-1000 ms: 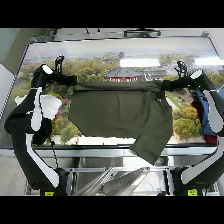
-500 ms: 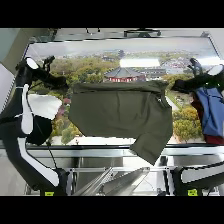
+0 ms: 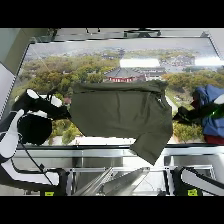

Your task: Fold the shirts.

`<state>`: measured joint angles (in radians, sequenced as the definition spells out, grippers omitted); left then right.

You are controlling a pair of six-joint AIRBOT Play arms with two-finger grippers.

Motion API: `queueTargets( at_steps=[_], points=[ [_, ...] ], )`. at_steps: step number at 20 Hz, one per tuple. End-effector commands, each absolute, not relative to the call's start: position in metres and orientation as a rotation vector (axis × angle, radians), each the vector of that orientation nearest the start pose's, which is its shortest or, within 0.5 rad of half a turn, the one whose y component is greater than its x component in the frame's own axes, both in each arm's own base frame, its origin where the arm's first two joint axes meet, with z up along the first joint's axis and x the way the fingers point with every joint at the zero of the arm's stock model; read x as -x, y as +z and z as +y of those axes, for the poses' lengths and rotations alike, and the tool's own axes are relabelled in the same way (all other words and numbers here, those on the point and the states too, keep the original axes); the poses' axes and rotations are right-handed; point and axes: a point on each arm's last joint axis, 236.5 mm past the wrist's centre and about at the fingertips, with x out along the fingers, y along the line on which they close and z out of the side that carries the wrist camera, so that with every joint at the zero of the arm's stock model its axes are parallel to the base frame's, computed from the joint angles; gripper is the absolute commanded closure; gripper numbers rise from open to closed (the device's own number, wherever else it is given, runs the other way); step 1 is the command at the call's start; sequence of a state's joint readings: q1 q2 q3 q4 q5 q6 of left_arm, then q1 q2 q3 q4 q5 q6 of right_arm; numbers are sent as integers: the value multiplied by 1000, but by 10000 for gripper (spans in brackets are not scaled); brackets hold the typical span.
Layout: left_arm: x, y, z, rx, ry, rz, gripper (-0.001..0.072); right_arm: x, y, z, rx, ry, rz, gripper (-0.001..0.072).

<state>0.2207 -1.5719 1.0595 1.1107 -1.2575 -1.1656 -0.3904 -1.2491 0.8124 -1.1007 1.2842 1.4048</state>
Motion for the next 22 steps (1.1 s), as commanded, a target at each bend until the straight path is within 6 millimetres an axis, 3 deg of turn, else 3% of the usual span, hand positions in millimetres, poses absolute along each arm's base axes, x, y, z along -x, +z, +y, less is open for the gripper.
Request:
queueTargets(
  at_steps=[1,6,10,13,15,16,17,18,22],
  points=[
    [-321,-110,-56,467,-439,1530,371,-234,-87,15,-750,8,1574,345],
    [-312,-112,-74,527,-482,1527,371,-204,-121,31,-804,-11,1618,345],
    [-296,-102,-99,545,-574,1582,372,-197,-122,61,-901,99,1606,345],
    [-293,-102,-109,524,-598,1592,378,-195,-120,71,-936,136,1596,346],
    [-295,-100,-112,537,-601,1583,535,-194,-113,79,-948,195,1598,347],
    [-297,-101,-111,533,-597,1579,556,-194,-110,83,-954,222,1595,376],
    [-299,-102,-110,532,-591,1573,557,-195,-107,86,-958,249,1588,577],
    [-300,-102,-110,536,-585,1570,663,-196,-103,90,-978,263,1583,692],
    [-292,-84,-115,546,-655,1615,673,-197,-79,99,-976,379,1575,691]
  ],
)
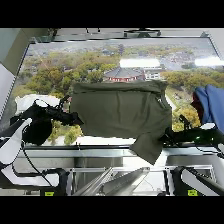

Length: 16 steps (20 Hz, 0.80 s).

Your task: Fold the shirts.

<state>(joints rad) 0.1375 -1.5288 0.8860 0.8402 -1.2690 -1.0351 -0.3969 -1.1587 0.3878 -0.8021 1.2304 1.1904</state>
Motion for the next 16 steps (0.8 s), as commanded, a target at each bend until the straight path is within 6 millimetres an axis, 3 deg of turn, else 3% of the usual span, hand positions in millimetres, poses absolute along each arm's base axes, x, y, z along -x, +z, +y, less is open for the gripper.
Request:
queueTargets(
  at_steps=[1,5,8,13,16],
  points=[
    [-292,-76,-115,553,-668,1624,673,-206,-72,92,-956,375,1538,691],
    [-311,-50,-97,588,-649,1601,672,-250,-55,46,-964,280,1380,691],
    [-323,-34,-89,580,-656,1571,671,-274,-40,28,-951,258,1303,691],
    [-370,-7,-91,486,-666,1452,671,-368,46,31,-1029,431,914,691],
    [-408,-7,-101,448,-669,1412,671,-422,56,48,-991,493,852,691]
  ],
)
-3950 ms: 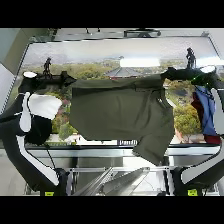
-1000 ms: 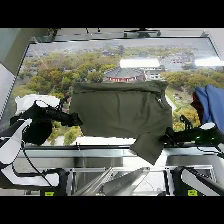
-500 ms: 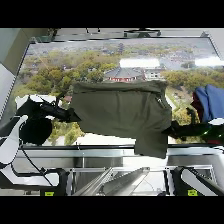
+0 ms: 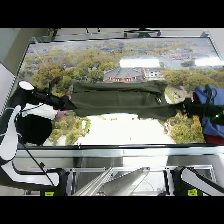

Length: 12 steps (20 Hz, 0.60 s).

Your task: Fold the shirts.

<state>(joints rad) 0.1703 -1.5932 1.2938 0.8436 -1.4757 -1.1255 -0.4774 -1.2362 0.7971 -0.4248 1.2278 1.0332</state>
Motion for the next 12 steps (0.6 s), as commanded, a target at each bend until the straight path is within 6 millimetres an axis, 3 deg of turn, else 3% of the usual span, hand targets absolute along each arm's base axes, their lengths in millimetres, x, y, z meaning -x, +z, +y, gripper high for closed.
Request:
queueTargets(
  at_steps=[1,5,7,9,12],
  points=[
    [-423,-11,-104,434,-670,1396,671,-441,52,53,-970,495,849,691],
    [-489,-23,-98,425,-615,1302,670,-510,25,52,-927,458,833,691],
    [-518,-35,-90,431,-583,1263,670,-531,1,52,-932,461,859,691],
    [-534,-52,-86,440,-574,1265,669,-542,-31,50,-950,443,897,691],
    [-538,-79,-87,450,-600,1320,670,-545,-72,46,-960,415,940,691]
  ],
)
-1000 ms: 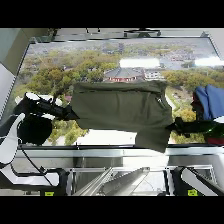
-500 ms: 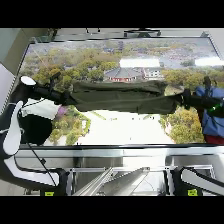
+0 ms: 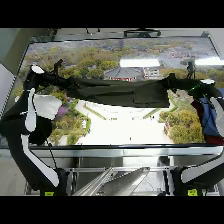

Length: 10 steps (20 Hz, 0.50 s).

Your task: Fold the shirts.

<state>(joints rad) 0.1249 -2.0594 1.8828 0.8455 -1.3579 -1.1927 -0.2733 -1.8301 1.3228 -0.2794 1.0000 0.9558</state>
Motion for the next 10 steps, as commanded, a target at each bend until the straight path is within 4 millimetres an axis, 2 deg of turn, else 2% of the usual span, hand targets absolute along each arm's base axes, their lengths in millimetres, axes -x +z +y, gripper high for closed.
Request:
queueTargets(
  at_steps=[1,3,6,10],
  points=[
    [-541,-86,-87,463,-598,1336,670,-544,-80,46,-955,412,947,691],
    [-546,-98,-83,484,-580,1344,670,-542,-91,44,-937,404,963,691],
    [-549,-103,-68,509,-542,1331,670,-537,-100,40,-881,393,992,691],
    [-551,-94,-54,579,-507,1324,667,-536,-100,41,-851,410,988,688]
  ],
)
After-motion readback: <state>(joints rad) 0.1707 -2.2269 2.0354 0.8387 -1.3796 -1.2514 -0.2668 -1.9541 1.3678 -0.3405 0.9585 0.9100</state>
